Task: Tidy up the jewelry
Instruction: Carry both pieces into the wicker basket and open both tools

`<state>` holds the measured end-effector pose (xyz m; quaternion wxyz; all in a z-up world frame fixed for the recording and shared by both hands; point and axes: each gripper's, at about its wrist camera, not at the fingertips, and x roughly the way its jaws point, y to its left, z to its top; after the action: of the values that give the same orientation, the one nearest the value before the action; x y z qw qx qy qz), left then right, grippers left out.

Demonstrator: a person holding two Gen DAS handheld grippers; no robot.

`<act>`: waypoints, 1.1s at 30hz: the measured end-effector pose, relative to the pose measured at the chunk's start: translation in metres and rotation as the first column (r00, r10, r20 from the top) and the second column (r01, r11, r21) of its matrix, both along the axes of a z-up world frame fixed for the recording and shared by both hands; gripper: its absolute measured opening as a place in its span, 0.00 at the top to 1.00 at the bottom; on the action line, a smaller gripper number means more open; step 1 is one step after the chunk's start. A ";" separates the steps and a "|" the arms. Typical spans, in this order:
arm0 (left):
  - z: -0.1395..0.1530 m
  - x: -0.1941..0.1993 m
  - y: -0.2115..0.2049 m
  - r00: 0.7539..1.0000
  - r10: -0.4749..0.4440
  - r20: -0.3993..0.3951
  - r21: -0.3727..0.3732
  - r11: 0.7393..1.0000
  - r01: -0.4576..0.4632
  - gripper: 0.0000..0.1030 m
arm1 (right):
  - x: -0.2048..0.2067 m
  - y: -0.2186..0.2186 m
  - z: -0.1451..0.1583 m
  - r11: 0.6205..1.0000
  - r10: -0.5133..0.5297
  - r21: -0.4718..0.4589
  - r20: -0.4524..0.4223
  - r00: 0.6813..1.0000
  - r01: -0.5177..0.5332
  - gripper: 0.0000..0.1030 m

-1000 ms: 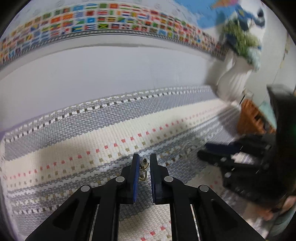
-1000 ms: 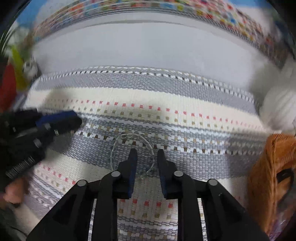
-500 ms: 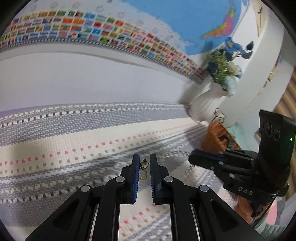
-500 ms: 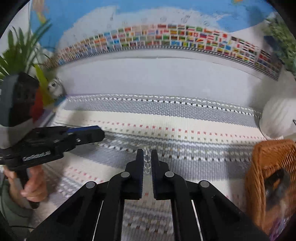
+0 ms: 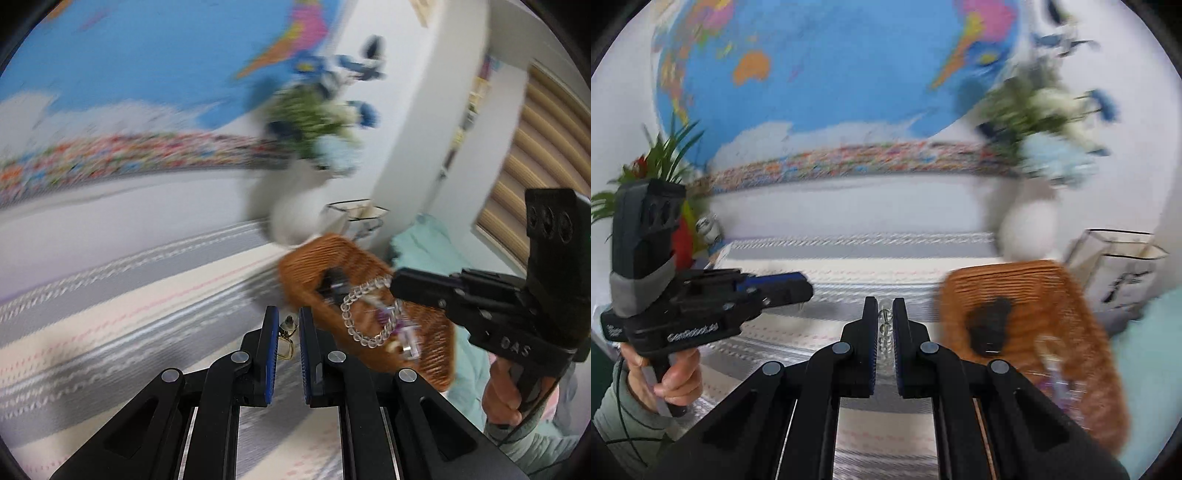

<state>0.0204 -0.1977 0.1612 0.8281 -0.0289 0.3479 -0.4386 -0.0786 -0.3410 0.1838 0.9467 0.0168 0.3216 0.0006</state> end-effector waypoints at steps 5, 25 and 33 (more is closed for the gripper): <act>0.021 -0.024 -0.057 0.995 -0.089 0.051 0.014 0.996 0.089 0.90 | -0.020 -0.052 0.012 0.995 -0.103 0.005 0.016 0.995 0.103 0.92; -0.035 -0.001 -0.200 0.988 -0.152 0.021 0.209 0.967 0.144 0.90 | 0.070 -0.147 -0.049 0.976 -0.191 0.065 -0.199 0.961 0.207 0.92; -0.058 0.014 -0.216 0.987 -0.163 -0.010 0.239 0.958 0.160 0.90 | 0.093 -0.163 -0.076 0.961 -0.191 0.141 -0.278 0.942 0.236 0.92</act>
<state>0.0344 -0.4141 0.1034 0.7886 0.1017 0.3955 -0.4598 0.0149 -0.5036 0.1075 0.8854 0.1331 0.4387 -0.0768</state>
